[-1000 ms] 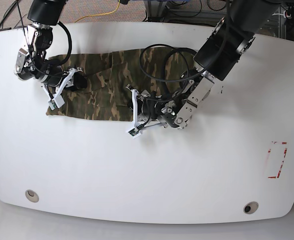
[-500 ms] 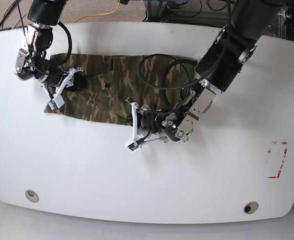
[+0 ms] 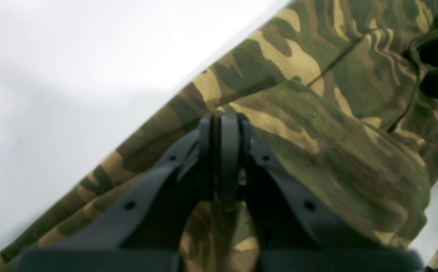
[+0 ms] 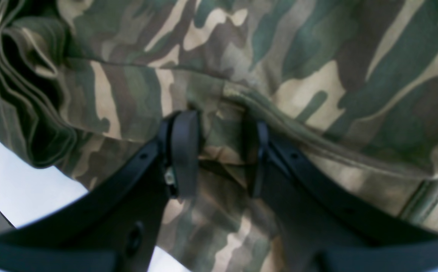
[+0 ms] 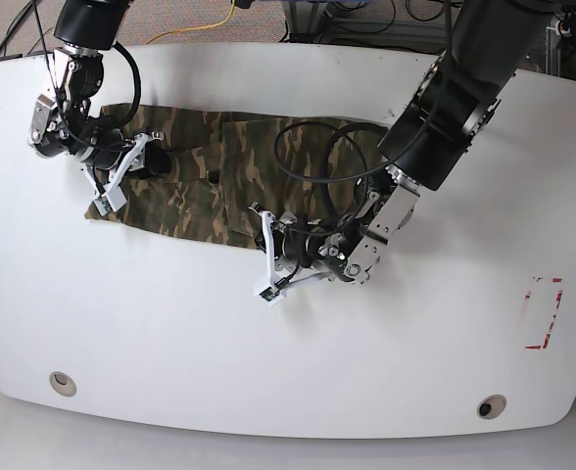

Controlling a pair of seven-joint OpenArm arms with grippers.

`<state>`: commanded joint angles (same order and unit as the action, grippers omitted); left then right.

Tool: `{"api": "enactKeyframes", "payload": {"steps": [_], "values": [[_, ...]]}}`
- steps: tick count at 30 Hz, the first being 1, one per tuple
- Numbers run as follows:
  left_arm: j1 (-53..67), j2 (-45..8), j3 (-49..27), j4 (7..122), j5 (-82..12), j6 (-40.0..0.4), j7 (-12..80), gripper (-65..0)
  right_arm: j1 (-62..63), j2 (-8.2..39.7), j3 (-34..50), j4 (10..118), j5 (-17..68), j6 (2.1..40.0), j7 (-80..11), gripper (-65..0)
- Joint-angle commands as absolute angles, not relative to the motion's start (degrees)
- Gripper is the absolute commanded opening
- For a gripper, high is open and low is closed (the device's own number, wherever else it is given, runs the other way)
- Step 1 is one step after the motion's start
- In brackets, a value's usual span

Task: Layout the t-shirt on the table in an organized manner, then fold the t-shirt properly
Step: 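Drag the shirt edge with the left gripper, unfolding the end flat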

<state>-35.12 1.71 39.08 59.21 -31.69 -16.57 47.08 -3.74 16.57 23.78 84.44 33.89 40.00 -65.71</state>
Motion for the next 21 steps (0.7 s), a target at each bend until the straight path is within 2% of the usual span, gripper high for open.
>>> {"api": "enactKeyframes", "payload": {"steps": [9,21], "values": [[-36.53,4.09,36.35,58.86,-31.34,-16.57,46.99,-64.9,-3.65,16.57,23.78,84.35,33.89,40.00,-65.71,-46.3],[-38.55,7.16,35.38,52.26,-27.47,-16.57,43.47,-64.9,-3.74,16.57,23.60,84.26,33.89,40.00,-65.71,-46.3]]}}
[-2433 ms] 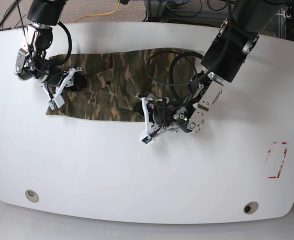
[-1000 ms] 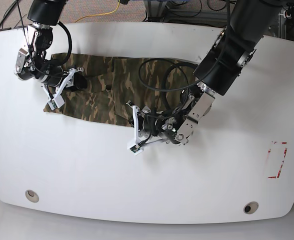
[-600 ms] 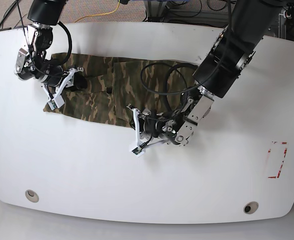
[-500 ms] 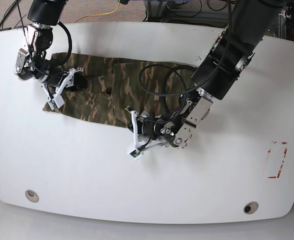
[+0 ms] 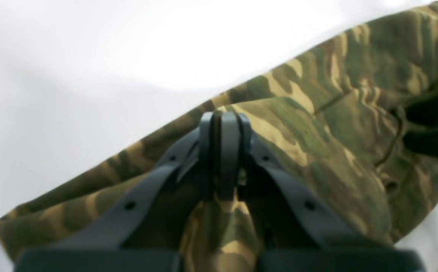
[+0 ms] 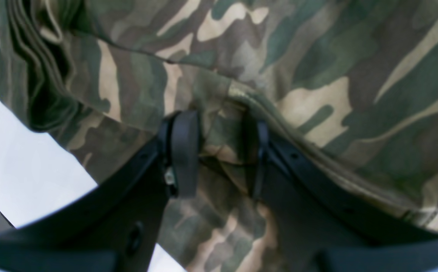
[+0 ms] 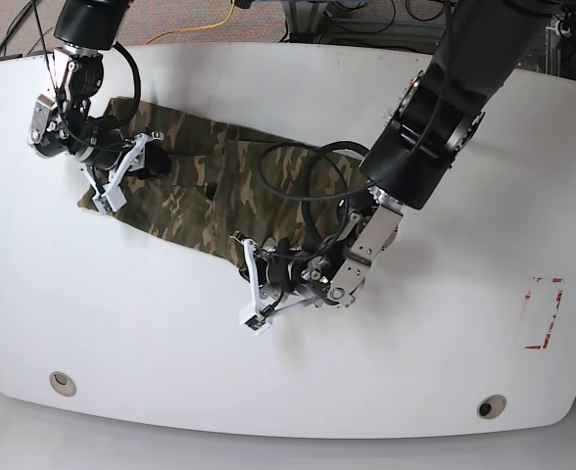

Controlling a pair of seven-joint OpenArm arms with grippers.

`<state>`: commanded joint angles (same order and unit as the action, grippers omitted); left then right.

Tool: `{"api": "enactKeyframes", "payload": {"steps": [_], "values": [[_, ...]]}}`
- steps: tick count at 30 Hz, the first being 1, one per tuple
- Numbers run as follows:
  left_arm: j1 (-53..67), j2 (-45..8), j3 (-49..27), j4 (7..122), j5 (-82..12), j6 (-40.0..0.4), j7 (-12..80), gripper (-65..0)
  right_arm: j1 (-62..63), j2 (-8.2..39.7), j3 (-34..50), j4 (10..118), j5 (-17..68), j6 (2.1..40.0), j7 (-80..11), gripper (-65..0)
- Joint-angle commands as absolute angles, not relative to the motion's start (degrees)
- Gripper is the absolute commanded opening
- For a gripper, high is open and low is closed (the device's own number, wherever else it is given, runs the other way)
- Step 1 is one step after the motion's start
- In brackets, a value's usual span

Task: Layout the t-shirt on the table in an organized manner, then fold the t-shirt properly
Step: 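Drag the shirt edge with the left gripper, unfolding the end flat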

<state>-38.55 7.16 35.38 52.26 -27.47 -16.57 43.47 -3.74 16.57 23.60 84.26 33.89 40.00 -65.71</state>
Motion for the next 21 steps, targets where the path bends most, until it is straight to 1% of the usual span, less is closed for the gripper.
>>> {"api": "enactKeyframes", "payload": {"steps": [4,12,16,17,21], "values": [[-39.43,7.60,35.56,51.82,-27.38,-16.48,41.10,-64.9,-3.74,16.57,23.52,84.26,33.80,40.00,-65.71,-46.3],[-39.52,8.66,35.74,51.82,-27.38,-16.48,40.92,-63.6,-3.74,16.57,23.52,84.26,33.80,40.00,-65.71,-46.3],[-39.34,8.66,35.30,52.18,-27.56,-16.48,40.92,-55.8,-3.65,16.57,23.52,84.26,33.80,40.00,-65.71,-46.3],[-39.34,8.66,35.12,52.44,-27.56,-16.48,41.01,-51.1,-3.65,16.57,23.52,84.26,33.80,40.00,-65.71,-46.3],[-39.16,8.40,33.19,55.78,-27.74,-16.48,41.71,-38.3,-3.65,16.57,23.43,84.26,33.80,40.00,-65.71,-46.3]]}}
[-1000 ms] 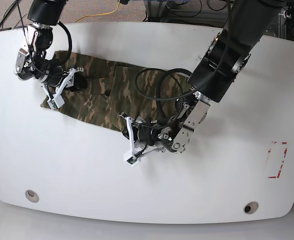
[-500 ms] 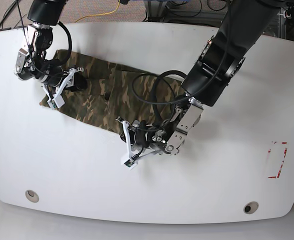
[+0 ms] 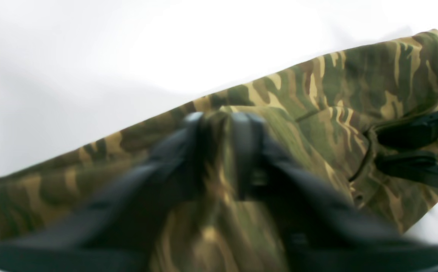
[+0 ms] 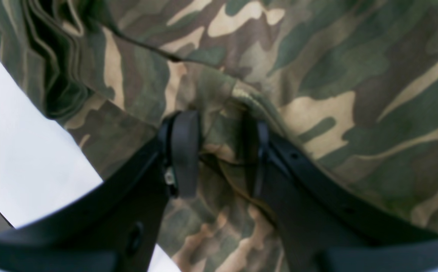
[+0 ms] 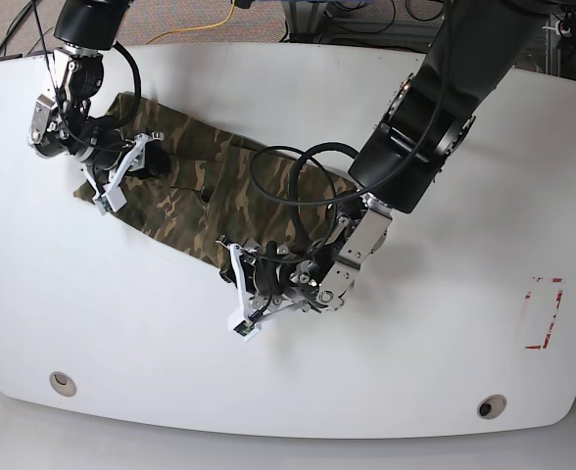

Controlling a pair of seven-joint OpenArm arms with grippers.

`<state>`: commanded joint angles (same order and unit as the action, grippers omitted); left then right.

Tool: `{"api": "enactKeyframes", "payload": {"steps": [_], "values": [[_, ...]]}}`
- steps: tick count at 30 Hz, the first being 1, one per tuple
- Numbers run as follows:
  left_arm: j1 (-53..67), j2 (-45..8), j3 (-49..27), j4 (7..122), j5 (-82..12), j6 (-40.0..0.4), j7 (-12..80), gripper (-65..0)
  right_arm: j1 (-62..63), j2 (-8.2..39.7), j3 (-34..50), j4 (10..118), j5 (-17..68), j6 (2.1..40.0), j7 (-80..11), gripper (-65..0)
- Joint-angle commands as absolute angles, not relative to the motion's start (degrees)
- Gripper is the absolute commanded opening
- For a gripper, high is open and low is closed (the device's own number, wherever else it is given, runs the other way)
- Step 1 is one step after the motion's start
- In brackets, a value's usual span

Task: Layout the t-shirt on the table in an organized manner, then fold the t-shirt properly
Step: 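Drag the shirt edge with the left gripper, unfolding the end flat, then grasp the shirt's two ends with both grippers and pull them apart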

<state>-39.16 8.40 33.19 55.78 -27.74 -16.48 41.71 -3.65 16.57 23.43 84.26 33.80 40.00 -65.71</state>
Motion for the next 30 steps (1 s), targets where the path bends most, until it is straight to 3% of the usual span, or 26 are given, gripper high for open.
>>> {"api": "enactKeyframes", "payload": {"steps": [5,11,23,30], "values": [[-37.67,7.69,27.74,62.29,-27.74,-16.48,43.65,-27.9,-3.65,16.57,23.43,84.26,33.80,40.00,-65.71,-46.3],[-33.89,4.53,21.41,68.79,-27.47,-16.48,43.74,-27.6,-3.65,16.57,23.43,84.26,33.80,40.00,-65.71,-46.3],[-25.01,-5.05,20.97,70.64,-27.47,-16.48,42.95,-27.9,-3.56,16.57,23.43,84.53,33.89,40.00,-65.71,-46.3],[-20.09,-7.78,21.32,70.55,-27.47,-16.48,40.92,-27.9,-3.56,16.57,23.69,84.53,33.89,40.00,-65.63,-46.3]]}}
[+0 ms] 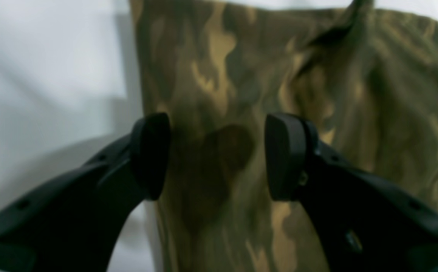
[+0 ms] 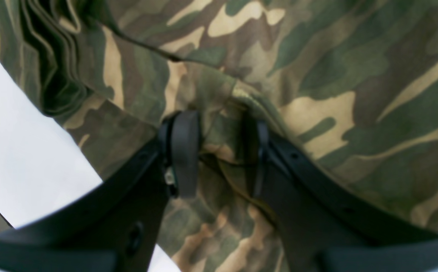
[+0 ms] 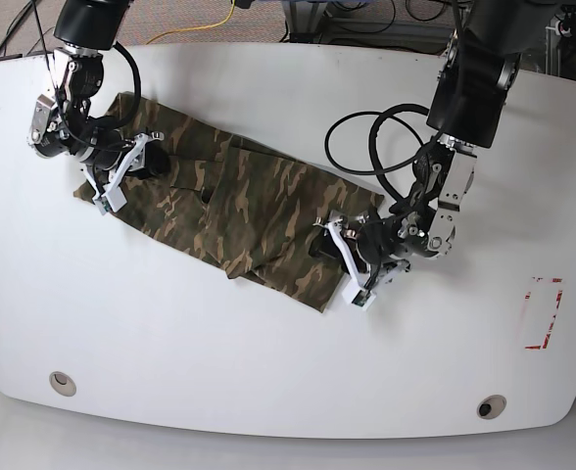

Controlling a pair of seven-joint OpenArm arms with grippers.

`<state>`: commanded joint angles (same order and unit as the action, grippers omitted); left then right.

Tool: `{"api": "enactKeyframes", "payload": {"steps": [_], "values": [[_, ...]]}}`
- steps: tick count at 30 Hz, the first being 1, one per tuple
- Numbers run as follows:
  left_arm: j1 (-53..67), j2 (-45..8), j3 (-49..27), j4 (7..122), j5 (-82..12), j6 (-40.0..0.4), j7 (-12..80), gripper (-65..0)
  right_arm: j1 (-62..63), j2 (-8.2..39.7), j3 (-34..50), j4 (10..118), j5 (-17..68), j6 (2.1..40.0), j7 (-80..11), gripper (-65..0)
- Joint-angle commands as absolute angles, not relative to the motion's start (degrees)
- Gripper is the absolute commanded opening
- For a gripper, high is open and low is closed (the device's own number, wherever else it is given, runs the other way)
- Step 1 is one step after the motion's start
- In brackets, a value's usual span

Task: Layout the t-shirt on the table in an organized manner, then fold the t-shirt properly
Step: 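Grasp the shirt's two ends with both grippers and pull them apart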

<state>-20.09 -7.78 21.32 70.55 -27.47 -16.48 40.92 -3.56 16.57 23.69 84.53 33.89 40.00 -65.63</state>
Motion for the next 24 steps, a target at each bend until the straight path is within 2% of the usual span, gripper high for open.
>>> {"api": "enactKeyframes", "payload": {"steps": [6,13,17,23,24], "values": [[-14.99,-9.01,21.05,71.52,-27.47,-16.48,42.33,-28.2,-3.56,16.57,23.69,84.62,33.89,40.00,-65.63,-46.3],[-9.27,-11.74,20.97,75.38,-27.65,-16.48,44.35,-39.3,-3.91,16.57,23.87,89.10,33.98,40.00,-65.63,-45.7],[-5.32,-12.70,19.38,79.43,-27.65,-16.48,46.55,-39.7,-4.44,16.57,23.87,95.96,33.98,40.00,-66.07,-43.3],[1.63,-12.70,12.53,86.20,-27.47,-16.48,49.45,-39.7,-5.41,16.48,25.63,108.26,39.34,40.00,-69.76,-23.9],[2.68,-12.70,11.56,87.16,-27.47,-16.48,49.98,-39.7,-5.41,16.48,27.12,109.93,41.10,40.00,-70.90,-19.0]]}}
